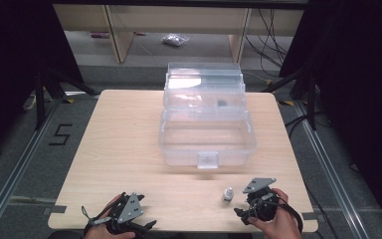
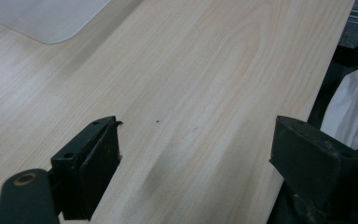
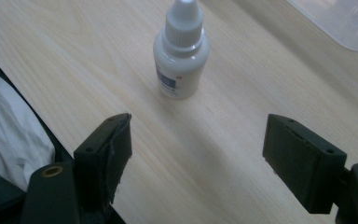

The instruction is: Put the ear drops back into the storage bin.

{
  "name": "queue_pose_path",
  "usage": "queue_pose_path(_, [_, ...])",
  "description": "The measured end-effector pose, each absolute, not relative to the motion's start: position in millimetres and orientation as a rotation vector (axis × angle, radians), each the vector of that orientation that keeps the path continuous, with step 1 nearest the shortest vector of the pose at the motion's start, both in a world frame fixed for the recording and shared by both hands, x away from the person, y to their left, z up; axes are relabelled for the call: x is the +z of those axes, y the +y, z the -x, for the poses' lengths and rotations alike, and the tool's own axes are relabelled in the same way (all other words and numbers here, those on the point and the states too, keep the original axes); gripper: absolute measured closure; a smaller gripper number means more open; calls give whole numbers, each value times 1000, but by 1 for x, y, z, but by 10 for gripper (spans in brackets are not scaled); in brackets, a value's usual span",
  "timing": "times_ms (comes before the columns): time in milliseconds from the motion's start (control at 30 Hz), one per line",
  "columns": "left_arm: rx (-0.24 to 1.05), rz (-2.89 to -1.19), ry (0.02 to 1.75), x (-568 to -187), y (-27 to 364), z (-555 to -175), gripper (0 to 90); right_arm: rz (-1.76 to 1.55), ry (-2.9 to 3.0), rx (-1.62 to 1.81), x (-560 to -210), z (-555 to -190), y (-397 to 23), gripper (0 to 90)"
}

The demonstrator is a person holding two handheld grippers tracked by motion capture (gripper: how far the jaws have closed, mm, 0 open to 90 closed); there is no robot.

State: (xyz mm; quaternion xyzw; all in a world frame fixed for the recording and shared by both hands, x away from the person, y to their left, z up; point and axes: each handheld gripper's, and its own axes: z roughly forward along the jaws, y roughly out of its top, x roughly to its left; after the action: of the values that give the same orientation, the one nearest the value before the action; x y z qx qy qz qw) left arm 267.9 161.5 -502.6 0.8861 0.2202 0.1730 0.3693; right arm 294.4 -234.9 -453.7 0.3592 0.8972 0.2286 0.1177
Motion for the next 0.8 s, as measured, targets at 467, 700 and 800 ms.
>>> queue_pose_path(467, [445,-2293,553,-502,161,-268,151,-976,2695,541,-451,-310,-215,280])
queue_pose_path(700, [438,-2277,569,-503,161,-268,151,-914,2746,475,-451,-322,-202,310])
queue_pose_path(800, [435,-2287,568,-503,161,-268,151,-902,2762,464,-450,-324,-200,324])
